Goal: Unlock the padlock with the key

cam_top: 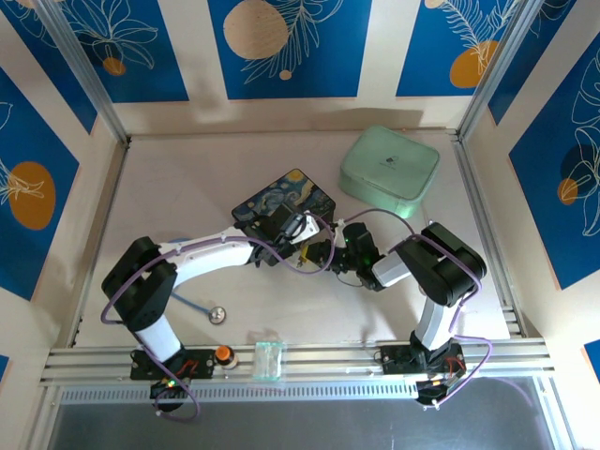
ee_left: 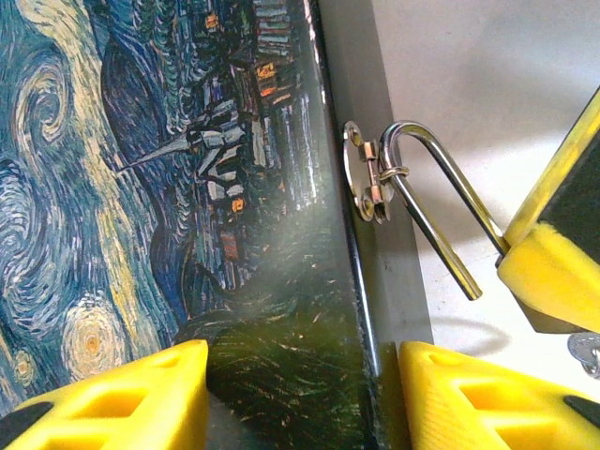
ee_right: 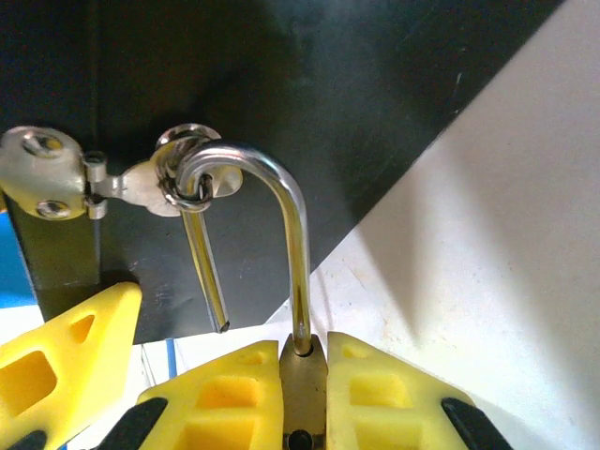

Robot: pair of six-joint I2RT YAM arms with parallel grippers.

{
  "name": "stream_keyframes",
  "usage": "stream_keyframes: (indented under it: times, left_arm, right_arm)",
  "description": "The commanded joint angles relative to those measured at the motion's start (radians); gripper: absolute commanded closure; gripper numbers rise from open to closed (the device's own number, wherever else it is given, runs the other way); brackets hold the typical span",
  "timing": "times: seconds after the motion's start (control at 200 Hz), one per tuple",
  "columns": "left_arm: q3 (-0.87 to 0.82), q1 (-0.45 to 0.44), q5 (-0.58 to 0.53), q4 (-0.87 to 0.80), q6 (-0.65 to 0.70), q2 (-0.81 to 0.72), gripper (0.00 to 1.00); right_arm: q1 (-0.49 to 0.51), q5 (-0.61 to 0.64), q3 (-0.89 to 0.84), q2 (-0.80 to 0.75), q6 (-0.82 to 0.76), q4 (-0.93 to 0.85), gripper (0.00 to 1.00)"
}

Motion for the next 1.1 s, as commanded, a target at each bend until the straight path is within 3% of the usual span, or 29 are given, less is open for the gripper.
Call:
stream_keyframes:
  times: [0.0, 0.23, 0.515, 0.595, 0.805, 0.915, 1.091]
  left_arm:
    - [-0.063, 0.008, 0.008, -0.125, 0.0, 0.058, 0.5]
    - [-0.069, 0.006, 0.0, -0.132, 0.007, 0.071, 0.51]
    - [-0.074, -0.002, -0.008, -0.138, 0.011, 0.07, 0.52]
    - [-0.078, -0.002, 0.008, -0.14, 0.009, 0.069, 0.54]
    - [-0.072, -0.004, 0.019, -0.14, 0.001, 0.083, 0.59]
    - [-0.069, -0.004, 0.027, -0.141, -0.002, 0.084, 0.59]
    - [-0.07, -0.003, 0.028, -0.144, -0.005, 0.086, 0.59]
  right_arm:
    - [-0.033, 0.045, -0.027, 0.015, 0.056, 0.024, 0.98]
    - [-0.062, 0.028, -0.05, 0.084, 0.137, 0.23, 0.98]
    - [-0.082, 0.059, -0.079, 0.026, 0.126, 0.246, 0.98]
    - [-0.088, 0.055, -0.053, -0.02, 0.097, 0.163, 0.99]
    - [-0.073, 0.101, -0.034, -0.039, 0.094, 0.141, 0.99]
    - [-0.038, 0.195, -0.047, -0.029, 0.124, 0.159, 1.0]
    - [-0.011, 0.275, -0.074, 0.056, 0.218, 0.321, 1.0]
